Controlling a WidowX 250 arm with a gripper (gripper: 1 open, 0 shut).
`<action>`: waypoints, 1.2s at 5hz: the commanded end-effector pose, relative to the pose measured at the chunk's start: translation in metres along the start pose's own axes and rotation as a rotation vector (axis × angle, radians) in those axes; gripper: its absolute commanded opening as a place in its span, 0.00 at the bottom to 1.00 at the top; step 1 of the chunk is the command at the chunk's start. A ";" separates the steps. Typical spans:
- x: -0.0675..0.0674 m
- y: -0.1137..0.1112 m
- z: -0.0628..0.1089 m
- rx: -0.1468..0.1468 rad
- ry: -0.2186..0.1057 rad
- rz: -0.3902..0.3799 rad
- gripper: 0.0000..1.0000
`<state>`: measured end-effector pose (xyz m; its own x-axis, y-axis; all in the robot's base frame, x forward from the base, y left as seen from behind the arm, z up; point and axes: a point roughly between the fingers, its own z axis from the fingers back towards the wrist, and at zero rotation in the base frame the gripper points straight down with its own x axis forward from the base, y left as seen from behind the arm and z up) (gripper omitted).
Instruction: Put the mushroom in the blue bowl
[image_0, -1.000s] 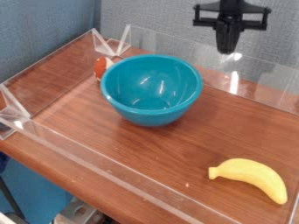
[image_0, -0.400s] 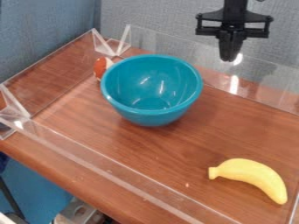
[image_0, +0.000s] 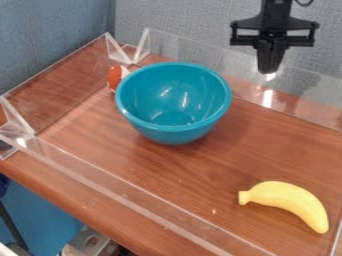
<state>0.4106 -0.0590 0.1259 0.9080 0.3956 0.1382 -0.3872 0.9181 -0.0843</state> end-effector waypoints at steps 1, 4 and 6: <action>0.007 0.002 0.035 -0.054 -0.094 0.015 0.00; 0.012 0.039 0.056 -0.078 -0.140 0.121 0.00; 0.028 0.105 0.069 -0.057 -0.163 0.140 0.00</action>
<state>0.3860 0.0523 0.1562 0.8228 0.5321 0.1998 -0.5146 0.8466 -0.1358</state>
